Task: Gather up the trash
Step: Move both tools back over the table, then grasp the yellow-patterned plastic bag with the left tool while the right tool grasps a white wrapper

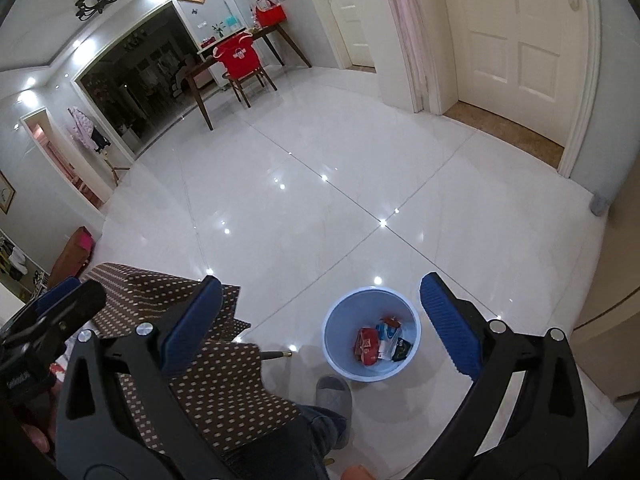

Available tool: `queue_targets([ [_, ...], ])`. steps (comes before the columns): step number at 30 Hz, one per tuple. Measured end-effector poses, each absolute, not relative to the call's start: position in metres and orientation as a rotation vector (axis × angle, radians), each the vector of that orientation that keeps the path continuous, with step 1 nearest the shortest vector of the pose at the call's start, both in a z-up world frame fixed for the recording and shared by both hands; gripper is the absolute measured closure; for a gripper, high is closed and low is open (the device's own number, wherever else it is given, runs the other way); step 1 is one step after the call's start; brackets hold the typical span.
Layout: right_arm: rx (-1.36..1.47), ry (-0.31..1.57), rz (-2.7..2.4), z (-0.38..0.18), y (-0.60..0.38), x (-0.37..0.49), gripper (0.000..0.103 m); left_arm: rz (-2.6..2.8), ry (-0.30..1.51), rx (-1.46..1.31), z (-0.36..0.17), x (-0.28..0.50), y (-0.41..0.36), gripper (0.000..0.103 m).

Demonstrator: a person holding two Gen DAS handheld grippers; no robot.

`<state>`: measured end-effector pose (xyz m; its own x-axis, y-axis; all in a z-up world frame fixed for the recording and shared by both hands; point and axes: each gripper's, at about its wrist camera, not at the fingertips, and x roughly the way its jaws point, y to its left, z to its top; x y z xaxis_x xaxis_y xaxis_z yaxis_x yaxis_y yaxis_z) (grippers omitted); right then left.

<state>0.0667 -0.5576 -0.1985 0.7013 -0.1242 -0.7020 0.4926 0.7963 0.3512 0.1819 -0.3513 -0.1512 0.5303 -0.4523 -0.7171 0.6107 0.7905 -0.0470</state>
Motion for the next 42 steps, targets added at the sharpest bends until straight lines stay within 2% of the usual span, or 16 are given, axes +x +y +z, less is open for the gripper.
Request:
queue_targets([
  [8,0.457,0.674,-0.309,-0.159,-0.509,0.066,0.006,-0.609,0.680,0.208,-0.125,0.154,-0.291,0.010],
  [21,0.300,0.648,-0.111,-0.131,-0.391,0.092,0.006,-0.494,0.596,0.177,-0.118,0.126,-0.175,0.010],
  [32,0.239,0.655,0.001,-0.125,-0.328,0.110,0.006,-0.358,0.644,0.144,-0.146,0.135,-0.074,0.010],
  [42,0.240,0.689,0.033,-0.139,-0.313,0.108,0.006,-0.334,0.736,0.263,-0.196,0.153,-0.046,0.010],
])
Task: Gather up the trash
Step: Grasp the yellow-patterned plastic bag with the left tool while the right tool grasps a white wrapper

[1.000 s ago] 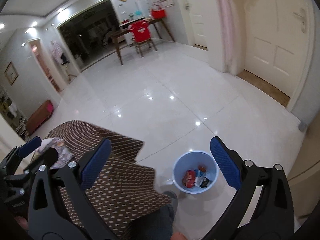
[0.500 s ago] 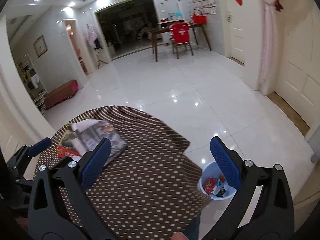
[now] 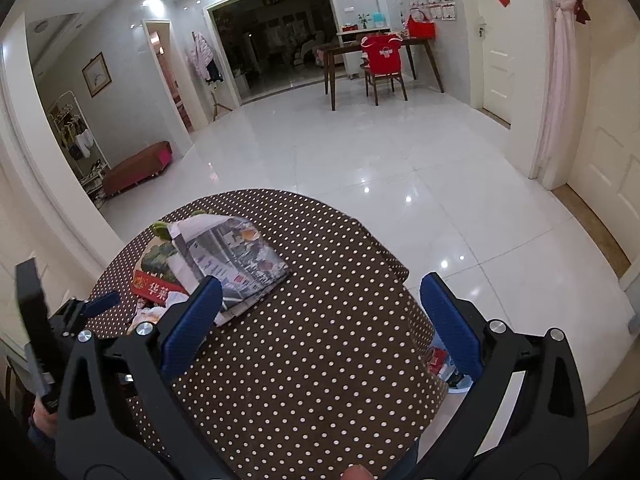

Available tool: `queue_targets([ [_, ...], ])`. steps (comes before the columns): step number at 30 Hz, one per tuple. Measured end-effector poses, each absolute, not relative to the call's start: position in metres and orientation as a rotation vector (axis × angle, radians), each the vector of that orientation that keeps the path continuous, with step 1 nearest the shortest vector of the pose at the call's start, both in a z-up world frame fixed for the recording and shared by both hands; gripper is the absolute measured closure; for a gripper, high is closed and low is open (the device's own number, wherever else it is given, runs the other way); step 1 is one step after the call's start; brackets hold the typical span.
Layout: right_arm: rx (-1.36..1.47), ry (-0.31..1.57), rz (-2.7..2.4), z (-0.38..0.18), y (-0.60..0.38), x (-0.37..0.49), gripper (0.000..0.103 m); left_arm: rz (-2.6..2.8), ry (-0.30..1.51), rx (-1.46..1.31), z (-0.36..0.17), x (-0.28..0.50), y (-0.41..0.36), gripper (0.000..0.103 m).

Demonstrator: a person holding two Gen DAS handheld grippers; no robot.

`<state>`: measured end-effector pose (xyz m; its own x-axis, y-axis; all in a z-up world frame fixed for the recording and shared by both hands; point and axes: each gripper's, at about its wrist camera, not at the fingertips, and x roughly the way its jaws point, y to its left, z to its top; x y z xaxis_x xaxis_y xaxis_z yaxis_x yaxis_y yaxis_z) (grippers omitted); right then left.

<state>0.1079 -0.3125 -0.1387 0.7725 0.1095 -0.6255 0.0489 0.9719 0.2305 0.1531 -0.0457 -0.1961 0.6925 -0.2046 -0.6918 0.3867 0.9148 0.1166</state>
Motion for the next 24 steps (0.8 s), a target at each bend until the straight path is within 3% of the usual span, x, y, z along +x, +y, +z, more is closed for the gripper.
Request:
queue_targets([
  [5,0.241,0.699,0.040,-0.141,-0.311,0.107,0.006,-0.397,0.794,0.368,-0.220,0.157,-0.060,0.011],
  [6,0.240,0.702,0.041,-0.142,-0.311,0.107,0.006,-0.407,0.805,0.380,-0.224,0.157,-0.063,0.015],
  [7,0.239,0.706,0.043,-0.143,-0.310,0.107,0.006,-0.415,0.814,0.381,-0.226,0.156,-0.065,0.027],
  [12,0.240,0.717,0.058,-0.149,-0.307,0.106,0.006,-0.447,0.835,0.293,-0.220,0.151,-0.062,0.039],
  [24,0.234,0.762,0.148,-0.163,-0.279,0.117,0.006,-0.327,0.824,0.087,-0.207,0.108,-0.012,0.041],
])
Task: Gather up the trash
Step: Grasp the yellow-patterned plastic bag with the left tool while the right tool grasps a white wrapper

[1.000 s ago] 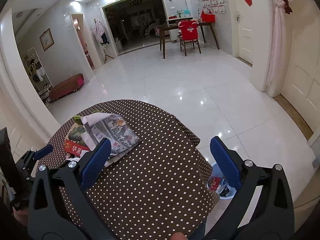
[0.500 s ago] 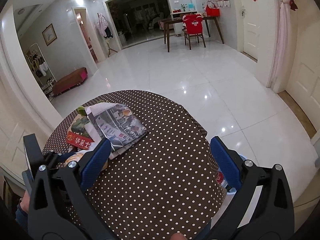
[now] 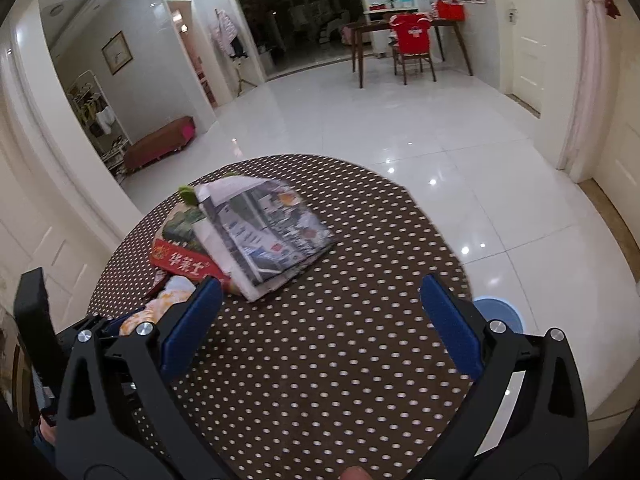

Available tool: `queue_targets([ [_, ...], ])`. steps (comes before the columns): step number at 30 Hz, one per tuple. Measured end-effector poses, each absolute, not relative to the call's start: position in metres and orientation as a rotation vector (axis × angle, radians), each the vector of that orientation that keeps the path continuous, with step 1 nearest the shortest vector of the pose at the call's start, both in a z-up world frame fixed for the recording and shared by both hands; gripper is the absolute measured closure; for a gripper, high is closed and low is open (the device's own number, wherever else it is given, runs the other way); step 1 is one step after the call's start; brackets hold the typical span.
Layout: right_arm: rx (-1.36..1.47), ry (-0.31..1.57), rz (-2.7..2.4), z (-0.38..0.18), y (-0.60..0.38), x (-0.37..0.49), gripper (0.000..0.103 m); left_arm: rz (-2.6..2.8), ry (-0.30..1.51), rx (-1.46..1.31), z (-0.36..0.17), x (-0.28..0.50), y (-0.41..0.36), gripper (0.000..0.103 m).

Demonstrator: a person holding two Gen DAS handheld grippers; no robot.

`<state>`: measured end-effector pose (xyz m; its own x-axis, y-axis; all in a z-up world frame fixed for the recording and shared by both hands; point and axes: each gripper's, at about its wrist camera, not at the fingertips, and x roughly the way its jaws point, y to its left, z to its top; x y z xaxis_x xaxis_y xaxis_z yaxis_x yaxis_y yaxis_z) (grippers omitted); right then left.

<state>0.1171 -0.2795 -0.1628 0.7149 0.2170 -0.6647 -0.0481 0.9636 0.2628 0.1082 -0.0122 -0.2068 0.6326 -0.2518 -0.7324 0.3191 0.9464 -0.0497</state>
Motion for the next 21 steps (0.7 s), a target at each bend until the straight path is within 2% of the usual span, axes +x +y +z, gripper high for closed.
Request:
queue_targets([
  [10,0.202,0.833,0.337,-0.187,-0.201,0.139,0.006,-0.081,0.779,-0.051,-0.194,0.091,0.070,0.041],
  [12,0.191,0.852,0.394,-0.193,-0.177,0.144,0.012,-0.055,0.777,-0.070,-0.194,0.091,0.081,0.041],
  [14,0.185,0.872,0.439,-0.198,-0.157,0.150,0.022,-0.022,0.775,-0.083,-0.195,0.088,0.093,0.041],
  [18,0.159,0.894,0.536,-0.204,-0.113,0.161,0.029,0.035,0.766,-0.113,-0.195,0.086,0.115,0.041],
  [21,0.159,0.919,0.588,-0.211,-0.083,0.173,0.037,0.082,0.763,-0.150,-0.195,0.085,0.133,0.041],
])
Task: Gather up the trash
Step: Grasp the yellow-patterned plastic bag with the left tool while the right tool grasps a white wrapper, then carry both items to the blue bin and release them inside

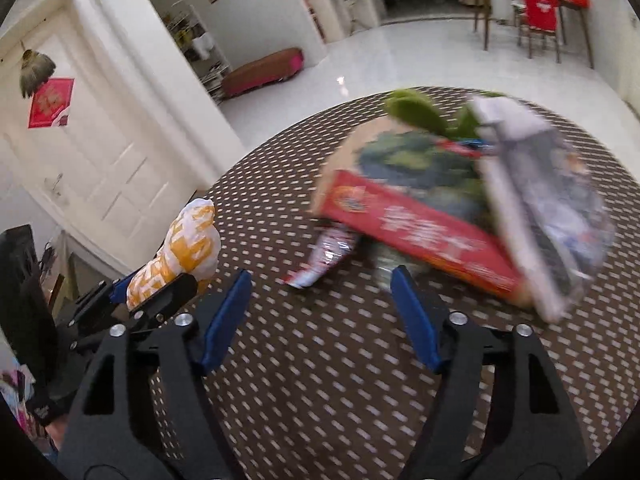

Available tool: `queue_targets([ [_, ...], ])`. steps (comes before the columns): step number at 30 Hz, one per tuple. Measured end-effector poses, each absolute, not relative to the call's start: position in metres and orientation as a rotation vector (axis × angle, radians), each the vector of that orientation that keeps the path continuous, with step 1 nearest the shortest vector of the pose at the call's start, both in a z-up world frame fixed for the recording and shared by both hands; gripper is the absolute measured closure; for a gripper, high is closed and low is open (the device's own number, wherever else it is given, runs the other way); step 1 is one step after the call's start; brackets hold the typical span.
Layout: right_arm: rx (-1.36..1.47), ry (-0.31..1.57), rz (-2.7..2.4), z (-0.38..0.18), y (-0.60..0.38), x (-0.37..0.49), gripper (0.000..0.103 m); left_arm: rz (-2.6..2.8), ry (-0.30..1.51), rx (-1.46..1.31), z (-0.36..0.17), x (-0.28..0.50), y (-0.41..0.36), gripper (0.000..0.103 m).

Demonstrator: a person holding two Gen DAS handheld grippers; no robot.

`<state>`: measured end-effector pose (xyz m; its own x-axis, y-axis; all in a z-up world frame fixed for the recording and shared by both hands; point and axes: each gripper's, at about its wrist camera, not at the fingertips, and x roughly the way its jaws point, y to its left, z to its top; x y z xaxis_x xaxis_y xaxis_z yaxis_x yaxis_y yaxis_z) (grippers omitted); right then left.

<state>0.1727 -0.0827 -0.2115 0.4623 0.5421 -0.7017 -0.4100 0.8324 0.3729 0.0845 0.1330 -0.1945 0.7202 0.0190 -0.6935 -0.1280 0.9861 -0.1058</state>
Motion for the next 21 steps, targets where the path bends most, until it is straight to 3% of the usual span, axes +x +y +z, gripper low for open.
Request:
queue_targets([
  [2,0.168,0.934,0.589,-0.218,-0.072,0.179,0.046,0.096,0.762,-0.166,-0.194,0.086,0.140,0.041],
  [6,0.164,0.955,0.558,-0.232,-0.057,0.192,0.054,0.112,0.757,-0.185,-0.192,0.084,0.150,0.041],
  [11,0.120,0.921,0.485,-0.241,-0.048,0.203,0.080,0.112,0.757,-0.197,-0.194,0.086,0.153,0.041],
  [21,0.133,0.926,0.619,-0.240,-0.078,0.168,0.090,0.080,0.757,-0.182,-0.192,0.094,0.132,0.041],
])
